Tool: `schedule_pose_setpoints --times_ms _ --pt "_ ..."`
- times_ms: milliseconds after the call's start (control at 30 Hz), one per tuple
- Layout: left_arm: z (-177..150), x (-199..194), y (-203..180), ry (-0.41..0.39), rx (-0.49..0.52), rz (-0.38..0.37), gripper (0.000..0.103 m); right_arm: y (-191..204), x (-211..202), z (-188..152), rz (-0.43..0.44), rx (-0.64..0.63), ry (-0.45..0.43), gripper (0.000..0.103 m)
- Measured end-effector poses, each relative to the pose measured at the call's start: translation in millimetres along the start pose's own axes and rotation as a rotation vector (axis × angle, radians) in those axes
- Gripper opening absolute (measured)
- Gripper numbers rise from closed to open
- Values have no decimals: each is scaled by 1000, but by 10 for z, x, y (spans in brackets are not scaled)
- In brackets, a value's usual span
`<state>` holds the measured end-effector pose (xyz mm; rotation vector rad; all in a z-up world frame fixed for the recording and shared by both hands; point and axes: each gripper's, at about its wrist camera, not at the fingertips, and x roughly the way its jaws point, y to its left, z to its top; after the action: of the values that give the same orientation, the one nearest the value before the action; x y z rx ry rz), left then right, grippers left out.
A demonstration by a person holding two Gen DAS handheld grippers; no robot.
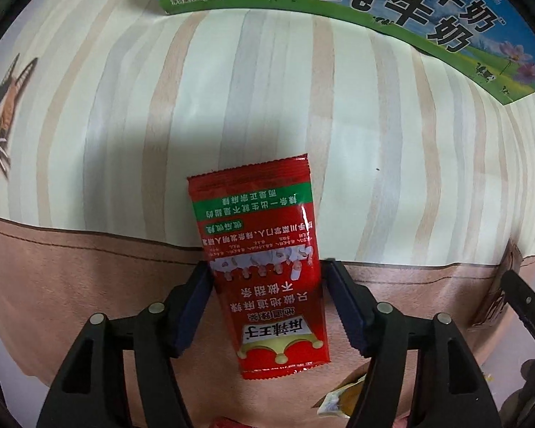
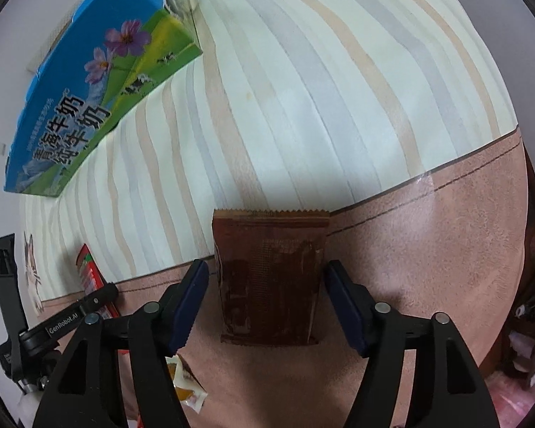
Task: Organize snacks
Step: 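Carry the red and brown sachets up over the cardboard box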
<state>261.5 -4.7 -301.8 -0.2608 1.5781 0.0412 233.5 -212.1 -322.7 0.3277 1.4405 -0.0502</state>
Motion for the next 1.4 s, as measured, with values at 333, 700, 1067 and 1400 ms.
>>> schedule_pose_setpoints --times_ms 333,700,1067,1400 --pt "69 144 375 -20 -14 -22 63 158 154 -13 -41 -3 18 67" --pt "-82 -129 567 -3 -3 -54 48 307 34 -138 22 -28 -29 59" --pt "-47 -871 430 -88 34 -121 48 817 -272 -124 192 -88 -42 59" --pt "408 -1923 171 -261 121 -194 48 1274 -1013 439 323 -188 -142 59"
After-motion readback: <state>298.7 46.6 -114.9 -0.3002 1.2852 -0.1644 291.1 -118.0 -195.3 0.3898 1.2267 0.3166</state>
